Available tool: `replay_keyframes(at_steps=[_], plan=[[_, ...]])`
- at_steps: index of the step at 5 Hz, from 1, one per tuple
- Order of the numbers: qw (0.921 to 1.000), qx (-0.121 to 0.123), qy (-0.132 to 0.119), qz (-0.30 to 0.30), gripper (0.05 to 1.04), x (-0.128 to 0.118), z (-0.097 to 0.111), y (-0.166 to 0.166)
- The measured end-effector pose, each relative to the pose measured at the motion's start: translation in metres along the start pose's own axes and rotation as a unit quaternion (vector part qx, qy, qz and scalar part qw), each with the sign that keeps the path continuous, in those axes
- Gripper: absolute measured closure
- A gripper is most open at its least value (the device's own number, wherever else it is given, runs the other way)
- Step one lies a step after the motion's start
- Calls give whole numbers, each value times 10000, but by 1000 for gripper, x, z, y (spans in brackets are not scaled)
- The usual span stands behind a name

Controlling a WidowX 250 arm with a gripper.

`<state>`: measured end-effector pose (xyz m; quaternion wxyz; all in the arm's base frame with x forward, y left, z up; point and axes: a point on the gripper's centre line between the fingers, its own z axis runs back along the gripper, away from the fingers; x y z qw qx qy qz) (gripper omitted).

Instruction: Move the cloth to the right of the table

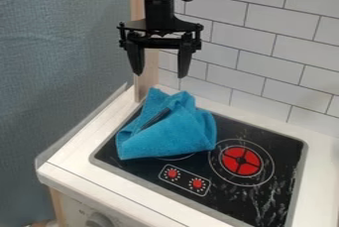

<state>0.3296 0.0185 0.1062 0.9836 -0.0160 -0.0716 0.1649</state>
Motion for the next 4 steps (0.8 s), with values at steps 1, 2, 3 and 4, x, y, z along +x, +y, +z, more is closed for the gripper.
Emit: replay_keyframes(at_steps=[1, 2, 3, 4], plan=[[9999, 36, 157, 7, 84, -4, -9, 1], [9989, 101, 449, -69, 84, -6, -36, 2], [9986, 95, 505, -150, 84, -5, -55, 2], [9975, 132, 669, -176, 84, -5, -78, 2]])
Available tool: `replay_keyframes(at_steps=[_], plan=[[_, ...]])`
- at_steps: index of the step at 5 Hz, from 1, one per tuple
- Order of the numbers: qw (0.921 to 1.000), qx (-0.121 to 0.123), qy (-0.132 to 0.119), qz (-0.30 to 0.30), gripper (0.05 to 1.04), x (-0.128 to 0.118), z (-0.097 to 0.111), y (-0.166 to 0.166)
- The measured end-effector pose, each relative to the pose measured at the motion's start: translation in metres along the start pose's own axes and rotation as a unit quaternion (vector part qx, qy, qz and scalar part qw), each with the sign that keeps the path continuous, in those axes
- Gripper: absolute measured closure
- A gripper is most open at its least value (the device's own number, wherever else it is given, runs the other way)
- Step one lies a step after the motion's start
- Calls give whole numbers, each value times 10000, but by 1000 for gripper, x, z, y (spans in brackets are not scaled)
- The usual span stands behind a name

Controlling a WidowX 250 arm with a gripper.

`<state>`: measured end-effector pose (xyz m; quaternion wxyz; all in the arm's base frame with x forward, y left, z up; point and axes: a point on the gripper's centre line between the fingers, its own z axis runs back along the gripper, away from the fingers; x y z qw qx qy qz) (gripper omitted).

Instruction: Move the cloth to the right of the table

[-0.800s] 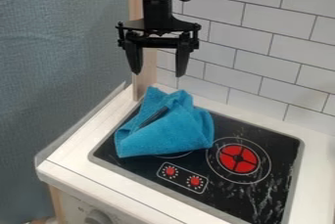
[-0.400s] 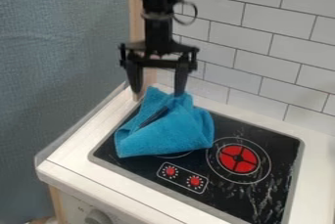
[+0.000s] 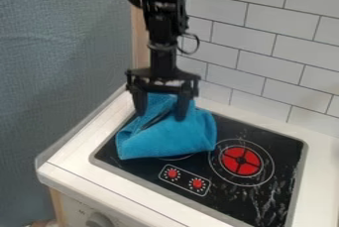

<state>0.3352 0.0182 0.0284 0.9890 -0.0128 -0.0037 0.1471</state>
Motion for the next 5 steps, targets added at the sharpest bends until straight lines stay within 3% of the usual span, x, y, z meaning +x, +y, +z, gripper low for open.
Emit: replay_keyframes(at_steps=[1, 2, 3, 5], plan=[[10000, -6, 64, -58, 84, 1, -19, 0], [9992, -342, -54, -181, 84, 8, -30, -5], [9989, -374, -200, -204, 84, 13, -34, -5], [9982, -520, -128, -259, 84, 15, -43, -20]])
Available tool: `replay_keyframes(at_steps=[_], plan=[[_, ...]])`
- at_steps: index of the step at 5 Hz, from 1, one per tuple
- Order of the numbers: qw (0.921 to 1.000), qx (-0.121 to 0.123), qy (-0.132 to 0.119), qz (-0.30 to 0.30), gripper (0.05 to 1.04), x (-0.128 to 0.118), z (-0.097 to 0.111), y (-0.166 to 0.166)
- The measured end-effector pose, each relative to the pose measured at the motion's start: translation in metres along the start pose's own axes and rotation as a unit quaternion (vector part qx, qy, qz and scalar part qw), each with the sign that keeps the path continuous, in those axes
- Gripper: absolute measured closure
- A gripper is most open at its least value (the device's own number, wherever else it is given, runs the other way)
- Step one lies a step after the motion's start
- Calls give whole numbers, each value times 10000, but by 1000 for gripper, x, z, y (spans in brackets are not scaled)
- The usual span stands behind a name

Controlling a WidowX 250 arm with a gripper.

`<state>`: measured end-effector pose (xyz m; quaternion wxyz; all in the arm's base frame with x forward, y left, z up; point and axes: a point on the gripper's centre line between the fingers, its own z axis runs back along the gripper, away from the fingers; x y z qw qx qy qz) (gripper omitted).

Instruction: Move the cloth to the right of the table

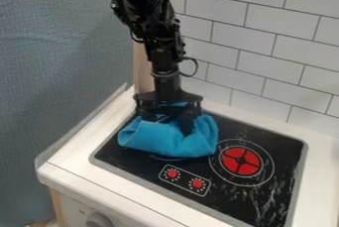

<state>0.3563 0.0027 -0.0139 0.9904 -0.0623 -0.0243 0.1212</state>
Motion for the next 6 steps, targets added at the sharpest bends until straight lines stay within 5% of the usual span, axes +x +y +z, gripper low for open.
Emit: replay_keyframes(at_steps=[3, 5, 6], plan=[[9957, -113, 46, -913, 84, -5, -12, -89], [9844, -221, 241, -1728, 84, -38, -20, -140], [9824, -242, 319, -1825, 84, -54, -20, -136]])
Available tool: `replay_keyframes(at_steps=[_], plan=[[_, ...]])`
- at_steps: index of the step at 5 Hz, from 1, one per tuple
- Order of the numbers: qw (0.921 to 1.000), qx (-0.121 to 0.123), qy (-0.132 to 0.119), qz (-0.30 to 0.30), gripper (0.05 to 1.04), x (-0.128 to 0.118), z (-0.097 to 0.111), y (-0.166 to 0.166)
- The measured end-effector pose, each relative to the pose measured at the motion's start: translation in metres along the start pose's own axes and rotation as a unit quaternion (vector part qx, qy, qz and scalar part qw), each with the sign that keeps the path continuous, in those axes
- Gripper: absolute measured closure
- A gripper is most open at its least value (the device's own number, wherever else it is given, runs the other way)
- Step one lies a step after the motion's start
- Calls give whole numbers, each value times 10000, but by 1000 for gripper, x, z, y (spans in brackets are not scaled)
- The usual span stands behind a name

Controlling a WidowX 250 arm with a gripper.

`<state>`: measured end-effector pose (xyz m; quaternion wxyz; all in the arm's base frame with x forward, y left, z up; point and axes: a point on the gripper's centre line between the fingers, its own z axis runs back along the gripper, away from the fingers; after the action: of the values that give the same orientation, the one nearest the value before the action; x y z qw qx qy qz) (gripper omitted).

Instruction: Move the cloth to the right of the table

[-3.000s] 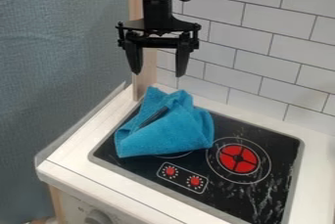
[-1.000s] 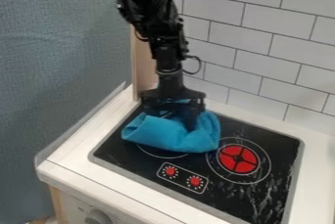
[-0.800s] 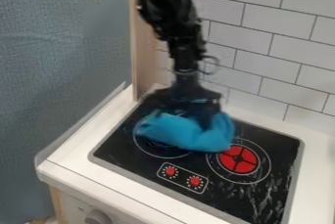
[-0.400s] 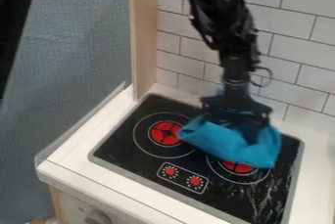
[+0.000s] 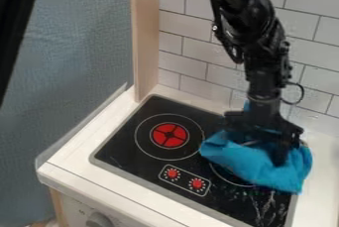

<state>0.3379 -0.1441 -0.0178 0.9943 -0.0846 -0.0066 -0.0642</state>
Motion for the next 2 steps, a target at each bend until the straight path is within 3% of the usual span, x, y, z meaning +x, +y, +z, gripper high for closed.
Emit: replay_keyframes(at_steps=[1, 2], plan=[[9999, 19, 84, -138, 84, -23, 2, 2], [9985, 247, 230, -431, 84, -55, 2, 1]])
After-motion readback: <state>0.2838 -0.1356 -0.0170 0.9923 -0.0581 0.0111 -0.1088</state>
